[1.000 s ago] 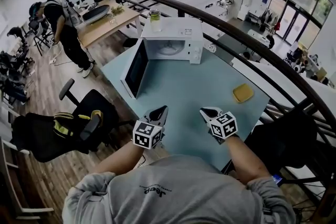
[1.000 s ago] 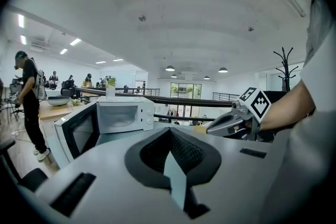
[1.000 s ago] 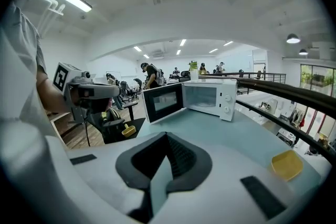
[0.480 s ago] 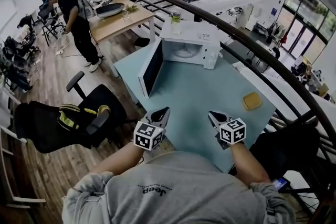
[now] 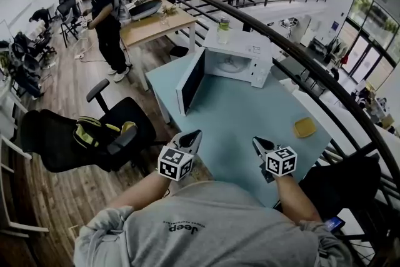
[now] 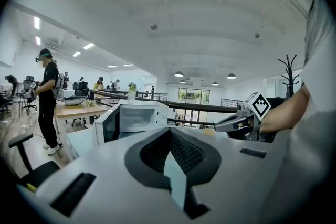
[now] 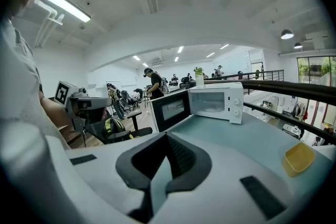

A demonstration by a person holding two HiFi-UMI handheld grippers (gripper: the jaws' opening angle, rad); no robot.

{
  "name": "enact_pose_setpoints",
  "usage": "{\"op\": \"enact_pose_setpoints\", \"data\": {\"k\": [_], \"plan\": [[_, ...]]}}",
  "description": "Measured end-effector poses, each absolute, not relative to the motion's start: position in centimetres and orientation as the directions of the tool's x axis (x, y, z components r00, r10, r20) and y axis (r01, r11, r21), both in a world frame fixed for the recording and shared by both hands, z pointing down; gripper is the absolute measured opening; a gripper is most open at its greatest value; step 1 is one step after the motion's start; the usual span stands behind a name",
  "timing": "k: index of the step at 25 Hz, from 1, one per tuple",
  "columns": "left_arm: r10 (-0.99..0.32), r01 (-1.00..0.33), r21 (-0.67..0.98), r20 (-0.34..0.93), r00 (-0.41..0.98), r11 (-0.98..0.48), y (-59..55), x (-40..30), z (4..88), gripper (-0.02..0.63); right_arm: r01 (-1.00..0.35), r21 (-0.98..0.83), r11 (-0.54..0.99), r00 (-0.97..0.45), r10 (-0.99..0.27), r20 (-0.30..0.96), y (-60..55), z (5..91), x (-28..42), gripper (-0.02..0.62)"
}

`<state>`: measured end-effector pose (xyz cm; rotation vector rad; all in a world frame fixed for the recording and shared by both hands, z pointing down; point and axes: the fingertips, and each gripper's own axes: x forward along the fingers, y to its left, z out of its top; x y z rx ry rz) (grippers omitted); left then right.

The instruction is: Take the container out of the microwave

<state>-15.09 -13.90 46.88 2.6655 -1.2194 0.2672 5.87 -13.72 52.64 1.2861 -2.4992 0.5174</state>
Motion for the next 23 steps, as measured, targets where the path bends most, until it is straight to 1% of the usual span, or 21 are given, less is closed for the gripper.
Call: {"op": "enact_pose_setpoints", "data": {"k": [23], "plan": [[-0.731, -0.766, 0.126, 0.235, 0.64, -0.63, -11.9, -16.7, 47.3, 0.006, -0.81, -0.169, 0.562, -0.575, -0.702, 0.42, -12.0, 53.3, 4.3, 0.015]]}}
